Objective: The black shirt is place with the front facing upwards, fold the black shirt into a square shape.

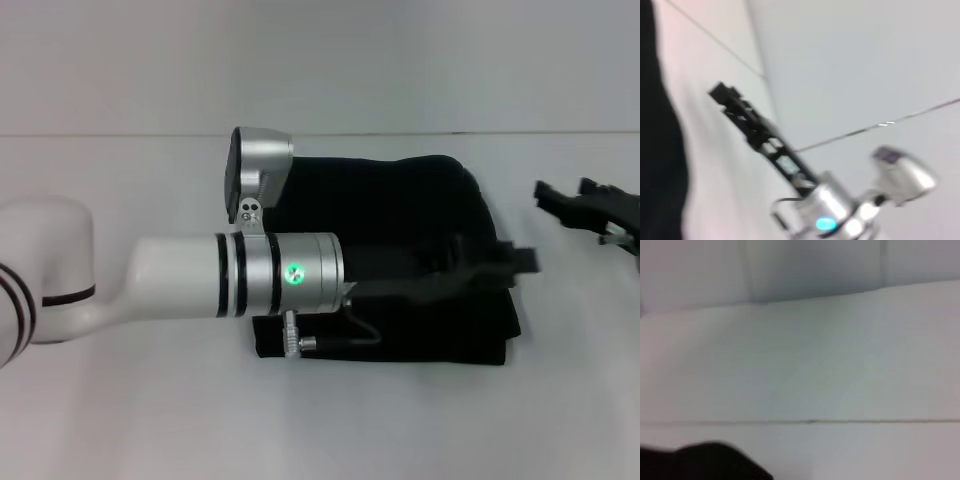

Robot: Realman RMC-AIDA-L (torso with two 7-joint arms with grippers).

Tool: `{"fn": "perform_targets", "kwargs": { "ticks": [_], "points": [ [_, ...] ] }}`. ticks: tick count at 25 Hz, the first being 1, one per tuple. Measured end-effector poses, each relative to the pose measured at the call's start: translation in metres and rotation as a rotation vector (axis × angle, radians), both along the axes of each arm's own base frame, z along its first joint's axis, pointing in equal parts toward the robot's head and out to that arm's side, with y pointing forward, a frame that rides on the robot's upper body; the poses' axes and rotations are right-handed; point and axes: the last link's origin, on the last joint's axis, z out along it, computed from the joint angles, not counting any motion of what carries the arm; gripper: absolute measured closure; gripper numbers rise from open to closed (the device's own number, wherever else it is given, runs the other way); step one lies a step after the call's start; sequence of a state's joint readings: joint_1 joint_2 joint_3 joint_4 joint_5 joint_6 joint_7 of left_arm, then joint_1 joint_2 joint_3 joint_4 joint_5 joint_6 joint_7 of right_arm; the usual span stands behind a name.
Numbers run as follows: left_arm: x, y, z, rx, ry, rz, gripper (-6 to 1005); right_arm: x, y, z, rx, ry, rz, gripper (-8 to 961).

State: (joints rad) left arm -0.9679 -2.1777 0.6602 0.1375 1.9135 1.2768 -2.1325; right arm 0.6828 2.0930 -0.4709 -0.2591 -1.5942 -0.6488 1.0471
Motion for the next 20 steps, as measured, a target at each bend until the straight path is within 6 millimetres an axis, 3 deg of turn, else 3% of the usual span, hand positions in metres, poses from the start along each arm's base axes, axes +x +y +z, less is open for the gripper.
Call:
{"fn": "perform_targets", "kwargs": {
  "ticks": [3, 6, 9, 13, 16, 20],
  "points": [
    [0.006, -0.004, 0.011, -0.020, -0.094, -0.015, 637, 0.004, -0.011, 0.008, 0.045, 0.098, 0.025, 235],
    [-0.004, -0.001, 0.034, 0.022, -0.126, -0.043, 565, -0.004, -0.026, 0.009, 0.029, 0.188, 0.133, 235],
    [-0.033, 0.004, 0.061, 0.082, -0.105, -0.007, 492, -0.019, -0.041, 0.004, -0.062, 0.230, 0.275, 235],
    [-0.090, 0.009, 0.095, 0.166, -0.030, 0.148, 348, -0.038, -0.058, -0.014, -0.214, 0.200, 0.436, 235],
    [-0.115, 0.009, 0.105, 0.208, 0.016, 0.227, 204, -0.042, -0.053, -0.030, -0.265, 0.140, 0.423, 235],
    [-0.129, 0.008, 0.109, 0.225, 0.040, 0.273, 139, -0.038, -0.039, -0.046, -0.303, 0.072, 0.309, 235]
  ]
}}
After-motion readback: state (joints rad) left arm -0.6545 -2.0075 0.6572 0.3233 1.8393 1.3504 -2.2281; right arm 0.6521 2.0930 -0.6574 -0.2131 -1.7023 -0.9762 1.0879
